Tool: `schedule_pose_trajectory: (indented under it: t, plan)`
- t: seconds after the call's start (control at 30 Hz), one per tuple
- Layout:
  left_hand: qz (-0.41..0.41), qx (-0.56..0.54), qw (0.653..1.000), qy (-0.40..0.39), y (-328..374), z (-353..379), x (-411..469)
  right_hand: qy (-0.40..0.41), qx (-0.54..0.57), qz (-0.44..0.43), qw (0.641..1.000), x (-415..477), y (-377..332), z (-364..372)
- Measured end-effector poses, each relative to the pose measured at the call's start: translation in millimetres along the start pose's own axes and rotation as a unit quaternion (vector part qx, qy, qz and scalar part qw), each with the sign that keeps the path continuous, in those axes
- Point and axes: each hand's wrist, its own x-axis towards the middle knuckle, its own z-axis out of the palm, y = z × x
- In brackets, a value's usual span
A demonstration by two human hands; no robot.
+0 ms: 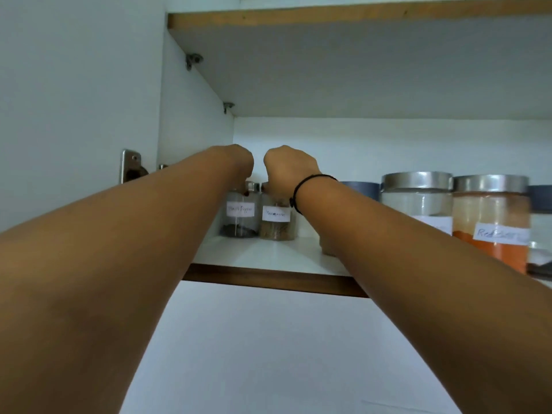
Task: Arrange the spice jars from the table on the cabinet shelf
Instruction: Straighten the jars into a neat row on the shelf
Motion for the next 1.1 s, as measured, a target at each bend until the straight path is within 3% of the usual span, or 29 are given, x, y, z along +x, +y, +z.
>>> schedule_pose_trajectory:
  t: [0.13, 0.27, 0.4, 0.67, 0.83, 0.93, 1.1]
  plan:
    - [0.005, -0.117, 0.990, 0.077, -4.7, -14.3, -23.7, 0.036, -0.015, -0.050, 0.998, -15.6, 12.7, -43.2]
    - [0.091, -0.239, 0.953, 0.161, 6.6, -28.2, -61.2, 0.007, -0.025, -0.076, 0.997, -42.3, 47.6, -84.7]
    - [0.166, -0.316, 0.926, 0.126, 36.0, -49.7, -89.5, -0.059, -0.025, -0.054, 0.996, -77.4, 84.5, -117.5]
    - [0.240, -0.280, 0.927, 0.074, 91.1, -76.4, -96.9, -0.140, 0.039, -0.011, 0.989, -124.8, 135.5, -152.7]
    - [0.228, -0.320, 0.919, 0.029, 94.4, -64.9, -90.3, -0.216, 0.054, -0.030, 0.974, -145.4, 145.3, -149.5]
    - [0.184, -0.343, 0.918, 0.071, 96.6, -58.9, -88.2, -0.209, 0.062, -0.038, 0.975, -149.1, 150.6, -140.6]
    - [0.131, -0.288, 0.943, 0.106, 100.5, -59.6, -87.9, -0.166, 0.108, -0.029, 0.980, -149.8, 155.9, -127.1]
